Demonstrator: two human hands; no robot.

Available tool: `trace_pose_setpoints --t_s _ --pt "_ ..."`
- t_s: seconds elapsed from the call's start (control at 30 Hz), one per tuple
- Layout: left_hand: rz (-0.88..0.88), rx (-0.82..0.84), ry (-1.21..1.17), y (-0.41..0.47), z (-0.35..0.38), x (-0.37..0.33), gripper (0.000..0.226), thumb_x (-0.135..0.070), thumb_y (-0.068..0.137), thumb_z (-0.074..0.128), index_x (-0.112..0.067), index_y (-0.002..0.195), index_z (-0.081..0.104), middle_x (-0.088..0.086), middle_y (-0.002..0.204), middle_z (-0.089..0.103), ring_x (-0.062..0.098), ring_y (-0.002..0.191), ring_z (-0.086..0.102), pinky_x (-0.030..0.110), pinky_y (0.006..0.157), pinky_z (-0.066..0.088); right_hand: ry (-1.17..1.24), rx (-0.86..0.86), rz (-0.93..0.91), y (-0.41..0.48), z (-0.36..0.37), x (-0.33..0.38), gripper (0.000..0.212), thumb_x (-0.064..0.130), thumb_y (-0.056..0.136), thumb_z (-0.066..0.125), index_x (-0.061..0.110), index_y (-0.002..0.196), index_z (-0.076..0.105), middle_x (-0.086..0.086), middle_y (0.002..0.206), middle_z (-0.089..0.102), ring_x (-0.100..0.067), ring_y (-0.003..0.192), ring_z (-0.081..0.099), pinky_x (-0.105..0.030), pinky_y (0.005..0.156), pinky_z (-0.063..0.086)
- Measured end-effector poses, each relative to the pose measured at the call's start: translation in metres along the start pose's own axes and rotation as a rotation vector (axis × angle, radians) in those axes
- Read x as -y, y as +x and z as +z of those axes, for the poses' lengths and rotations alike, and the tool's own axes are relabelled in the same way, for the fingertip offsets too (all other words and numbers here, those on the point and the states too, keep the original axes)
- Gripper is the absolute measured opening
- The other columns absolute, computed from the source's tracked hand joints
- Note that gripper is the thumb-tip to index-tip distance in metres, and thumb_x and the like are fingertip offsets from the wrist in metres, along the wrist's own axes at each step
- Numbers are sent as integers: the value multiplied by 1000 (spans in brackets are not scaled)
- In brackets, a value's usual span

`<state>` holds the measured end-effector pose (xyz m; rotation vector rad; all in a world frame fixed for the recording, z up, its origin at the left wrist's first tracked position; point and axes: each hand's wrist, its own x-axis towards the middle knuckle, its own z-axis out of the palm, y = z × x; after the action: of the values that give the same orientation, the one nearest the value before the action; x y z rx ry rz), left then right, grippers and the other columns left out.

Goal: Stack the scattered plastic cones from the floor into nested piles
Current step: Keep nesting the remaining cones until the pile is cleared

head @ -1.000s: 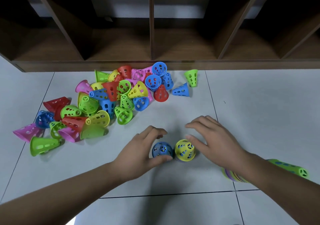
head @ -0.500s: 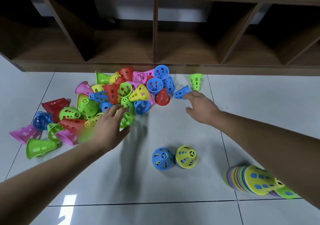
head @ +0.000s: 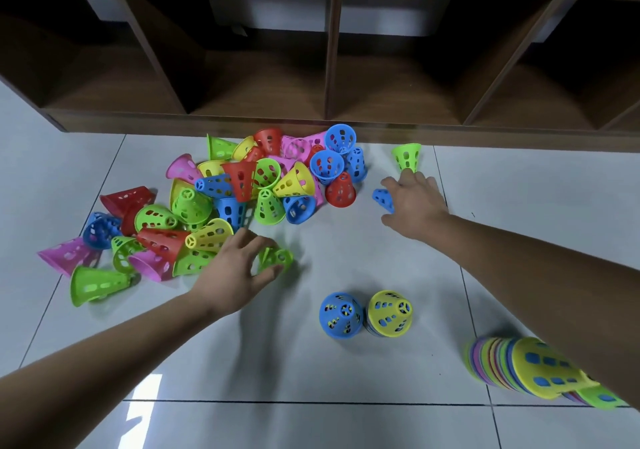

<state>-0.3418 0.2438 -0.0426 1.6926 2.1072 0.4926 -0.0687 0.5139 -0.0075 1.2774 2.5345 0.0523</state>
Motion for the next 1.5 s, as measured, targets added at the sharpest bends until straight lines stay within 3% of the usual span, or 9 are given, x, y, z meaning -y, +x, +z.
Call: trace_pose_setpoints --t_s 0.17,0.37,0.53,0.8,0.93,1.0,1.1,1.37,1.5 --pt "-224 35 -149 -3 12 -8 40 -64 92 68 -29 109 63 1 117 49 25 96 65 41 87 56 -99 51 13 -15 15 -5 71 49 81 77 20 137 46 -12 132 41 -33 115 44 -41 94 40" --pt "-305 108 -99 -5 20 -17 62 -51 85 85 -26 130 51 7 125 54 29 103 63 41 86 57 -105 90 -34 -34 33 -4 54 27 87 70 16 134 46 -10 124 53 -31 109 54 -39 89 43" --pt "-331 177 -133 -3 11 -28 75 -33 82 88 -29 141 41 2 109 69 20 84 68 40 73 62 107 77 -8 -51 30 -4 47 42 91 68 18 129 56 -8 122 53 -31 107 56 -40 92 48" --pt "-231 -20 -496 -8 -29 -72 74 -31 82 92 -46 138 46 -9 107 67 13 95 70 35 83 60 861 0 87 -124 -27 8 23 51 98 66 32 106 56 10 100 60 0 84 62 -27 70 45" --pt "-67 -95 -743 -18 -50 -109 77 -18 83 91 -43 141 46 -14 107 61 16 105 67 32 91 58 1058 -26 57 -170 -53 11 25 51 101 63 29 106 53 9 89 66 -11 79 62 -25 72 48" --pt "5 -64 -787 -22 -50 -123 80 -13 82 92 -37 144 46 -10 110 61 20 110 67 39 94 58 1142 12 29 -189 -56 14 22 49 101 65 30 110 56 6 93 70 -18 84 66 -36 81 54" --pt "79 -21 -774 -28 -41 -136 82 -13 81 93 -36 144 46 -8 112 62 25 114 66 40 95 58 1199 72 -20 -207 -52 19 21 45 100 68 35 115 59 5 100 71 -19 93 68 -47 87 58" --pt "152 65 -620 -39 -8 -143 82 -20 80 93 -44 143 46 -14 117 57 18 120 63 35 99 57 1147 88 -67 -211 -27 21 27 45 98 71 35 118 58 12 109 67 -12 102 64 -41 90 55" --pt "189 107 -519 -40 2 -136 90 -27 77 94 -47 147 41 -15 121 54 16 120 61 35 99 56 1068 80 -72 -209 -17 20 42 59 86 71 43 123 57 25 130 62 2 126 57 -25 100 47"
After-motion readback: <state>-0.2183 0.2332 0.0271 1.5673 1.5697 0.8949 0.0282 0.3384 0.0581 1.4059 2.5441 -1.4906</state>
